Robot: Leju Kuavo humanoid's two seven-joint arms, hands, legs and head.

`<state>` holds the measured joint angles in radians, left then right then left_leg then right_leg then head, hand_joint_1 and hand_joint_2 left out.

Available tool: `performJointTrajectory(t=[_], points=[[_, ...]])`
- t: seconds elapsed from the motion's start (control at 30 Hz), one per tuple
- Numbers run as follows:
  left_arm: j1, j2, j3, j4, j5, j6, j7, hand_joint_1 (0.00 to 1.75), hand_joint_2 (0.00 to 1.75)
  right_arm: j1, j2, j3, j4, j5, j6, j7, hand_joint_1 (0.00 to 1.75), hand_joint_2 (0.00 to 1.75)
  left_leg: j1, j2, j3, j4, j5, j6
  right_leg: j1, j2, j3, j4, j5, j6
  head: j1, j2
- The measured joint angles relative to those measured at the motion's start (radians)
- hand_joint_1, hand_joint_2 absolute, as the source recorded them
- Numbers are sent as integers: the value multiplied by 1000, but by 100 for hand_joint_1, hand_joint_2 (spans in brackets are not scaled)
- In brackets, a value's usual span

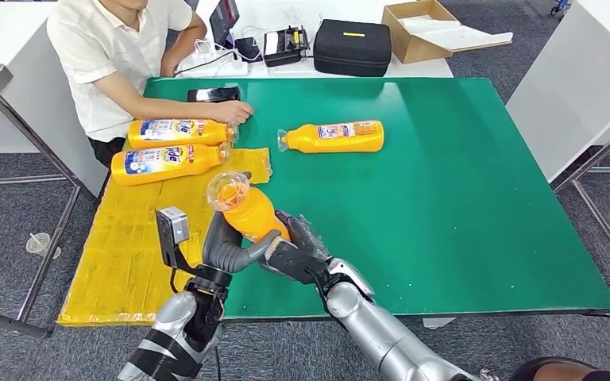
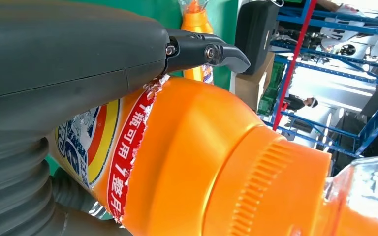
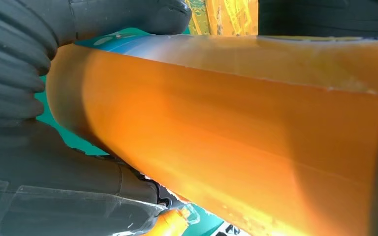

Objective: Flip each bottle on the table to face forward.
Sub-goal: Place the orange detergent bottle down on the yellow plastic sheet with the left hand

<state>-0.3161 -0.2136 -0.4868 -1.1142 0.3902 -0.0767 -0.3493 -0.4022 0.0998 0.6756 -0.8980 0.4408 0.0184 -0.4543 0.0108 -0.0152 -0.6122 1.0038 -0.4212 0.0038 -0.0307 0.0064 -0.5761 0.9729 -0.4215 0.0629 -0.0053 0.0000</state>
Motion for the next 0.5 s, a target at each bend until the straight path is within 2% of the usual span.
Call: performJointTrajectory(t=[0.1,0.13,0.23,0.27,0.5], points=[[0,0,5,3,-3,-4,2,0,175,-5,-4,6,5,8,-2,2,175,175,0,0,0,0,0,0,0,0,0,0,0,0,0,0],[-1,0,6,6,-6,-5,4,24,175,-8,-5,9,6,16,-3,3,175,175,0,0,0,0,0,0,0,0,0,0,0,0,0,0],[-12,0,10,21,-28,-1,10,155,175,-23,-9,28,13,51,-17,12,175,175,0,0,0,0,0,0,0,0,0,0,0,0,0,0],[-18,0,10,30,-41,6,12,175,175,-29,-10,35,15,60,-21,17,175,175,0,0,0,0,0,0,0,0,0,0,0,0,0,0],[-55,0,11,79,-94,36,-1,175,175,-46,-11,54,18,68,-23,32,175,175,0,0,0,0,0,0,0,0,0,0,0,0,0,0]])
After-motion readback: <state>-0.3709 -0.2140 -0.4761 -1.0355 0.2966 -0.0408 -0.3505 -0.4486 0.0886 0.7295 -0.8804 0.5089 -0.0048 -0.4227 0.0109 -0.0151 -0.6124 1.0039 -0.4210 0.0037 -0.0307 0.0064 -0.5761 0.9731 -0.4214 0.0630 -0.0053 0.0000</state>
